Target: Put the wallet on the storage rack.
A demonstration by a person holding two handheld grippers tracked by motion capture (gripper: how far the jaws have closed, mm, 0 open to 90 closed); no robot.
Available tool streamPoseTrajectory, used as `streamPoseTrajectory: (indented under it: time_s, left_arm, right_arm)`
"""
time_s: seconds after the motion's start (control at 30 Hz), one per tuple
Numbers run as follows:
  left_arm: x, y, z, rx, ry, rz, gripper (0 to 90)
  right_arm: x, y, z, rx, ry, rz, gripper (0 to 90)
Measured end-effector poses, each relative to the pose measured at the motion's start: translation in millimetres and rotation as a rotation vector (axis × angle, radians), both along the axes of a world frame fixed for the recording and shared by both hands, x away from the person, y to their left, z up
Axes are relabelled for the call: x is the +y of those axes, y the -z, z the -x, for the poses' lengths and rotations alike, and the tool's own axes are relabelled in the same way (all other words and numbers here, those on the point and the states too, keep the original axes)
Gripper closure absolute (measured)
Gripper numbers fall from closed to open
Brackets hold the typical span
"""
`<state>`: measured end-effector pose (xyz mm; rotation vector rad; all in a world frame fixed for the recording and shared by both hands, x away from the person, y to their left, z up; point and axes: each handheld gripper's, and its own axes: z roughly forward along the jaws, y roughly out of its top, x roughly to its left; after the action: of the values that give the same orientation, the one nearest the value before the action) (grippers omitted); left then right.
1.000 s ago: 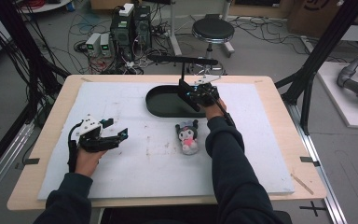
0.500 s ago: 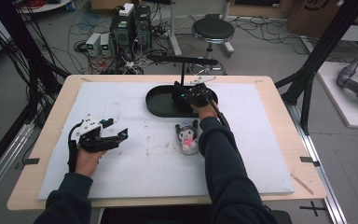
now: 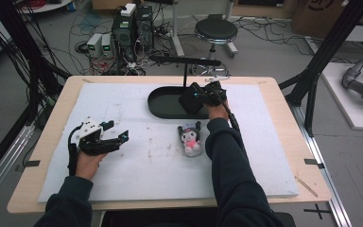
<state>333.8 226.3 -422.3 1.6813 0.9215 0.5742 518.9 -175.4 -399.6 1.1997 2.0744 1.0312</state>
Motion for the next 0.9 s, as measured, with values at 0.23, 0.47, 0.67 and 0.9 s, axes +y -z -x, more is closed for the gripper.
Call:
streamPoseTrajectory:
  time_s: [0.23, 0.47, 0.67, 0.9]
  left_arm:
    - [-0.1, 0.5, 0.0, 0.001, -0.001, -0.003, 24.4]
    - [1.0, 1.2, -0.3, 0.013, -0.014, 0.009, 22.1]
    - [2.7, 1.5, 0.8, 0.004, -0.029, 0.018, 20.9]
    - [4.3, 1.7, 0.9, -0.009, -0.043, 0.022, 20.9]
  right_arm:
    - [-10.5, -6.6, 10.1, 0.005, 0.005, 0.061, 39.1]
    - [-32.8, -31.5, 39.8, -0.070, -0.058, 0.066, 34.1]
    - [-65.3, -29.5, 76.3, -0.041, -0.092, 0.007, 25.5]
    - [-89.8, -8.1, 118.7, -0.042, -0.137, 0.022, 25.5]
